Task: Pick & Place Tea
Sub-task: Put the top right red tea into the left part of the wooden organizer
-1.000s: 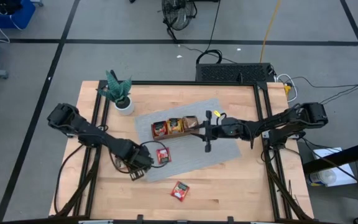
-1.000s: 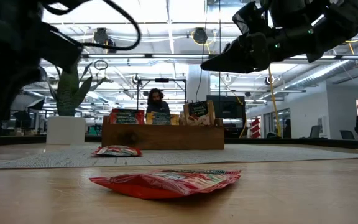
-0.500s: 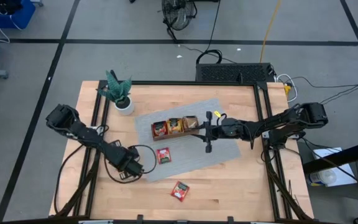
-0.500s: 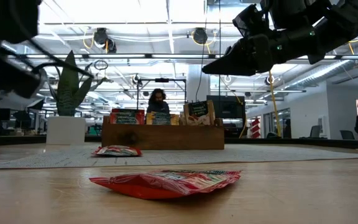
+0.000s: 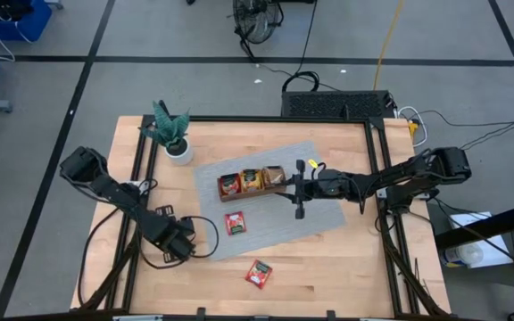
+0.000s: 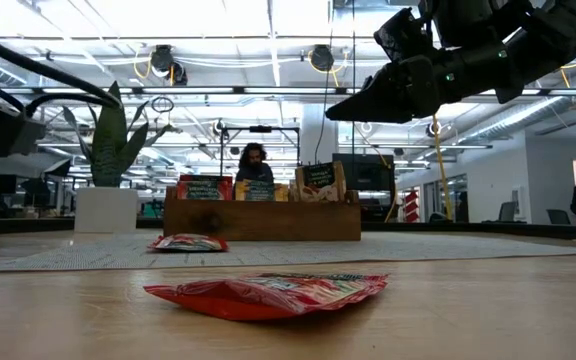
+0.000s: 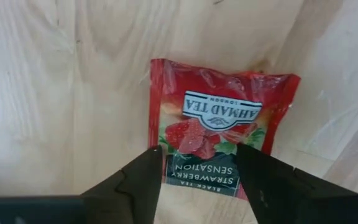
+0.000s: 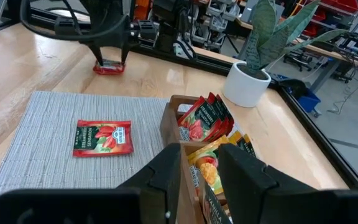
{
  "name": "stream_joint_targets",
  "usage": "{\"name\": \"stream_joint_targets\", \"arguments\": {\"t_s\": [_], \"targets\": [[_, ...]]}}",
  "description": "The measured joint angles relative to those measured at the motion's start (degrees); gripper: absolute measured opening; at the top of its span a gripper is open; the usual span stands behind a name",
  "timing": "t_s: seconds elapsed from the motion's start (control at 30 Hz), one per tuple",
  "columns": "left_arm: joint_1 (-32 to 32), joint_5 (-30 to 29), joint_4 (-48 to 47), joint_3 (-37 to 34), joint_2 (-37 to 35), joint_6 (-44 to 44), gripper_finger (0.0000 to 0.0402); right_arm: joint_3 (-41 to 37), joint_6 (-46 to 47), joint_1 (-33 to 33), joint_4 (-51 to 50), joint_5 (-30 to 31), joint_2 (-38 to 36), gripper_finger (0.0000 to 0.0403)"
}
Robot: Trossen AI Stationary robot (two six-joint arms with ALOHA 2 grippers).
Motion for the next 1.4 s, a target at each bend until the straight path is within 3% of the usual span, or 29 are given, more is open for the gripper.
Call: {"name": "stream_joint_targets", "arguments": {"t_s": [0.23,0.5,0.77,1.0,1.4], "targets": [[-0.5,-0.8,2.8,-0.3,-0.2,3.9,0.0140,0.0,0.0,0.0,-0.2,0.0,0.0,0.0096],[-0.6,-6.3,7.8,-0.3,-0.2,7.3,0.0014,0.0,0.0,0.0,-0.4,0.0,0.0,0.0095],[-0.5,-13.9,3.6,3.6,0.9,13.6,0.0003,0.0,0.1,0.0,-0.4,0.0,0.0,0.0095],[2.4,-11.0,1.4,8.7,0.7,6.7,0.0033,0.0,1.5,0.0,-0.4,0.0,0.0,0.0096],[3.4,-11.8,2.9,8.2,1.8,4.4,0.0212,0.0,1.6,0.0,-0.8,0.0,0.0,0.0095]]}}
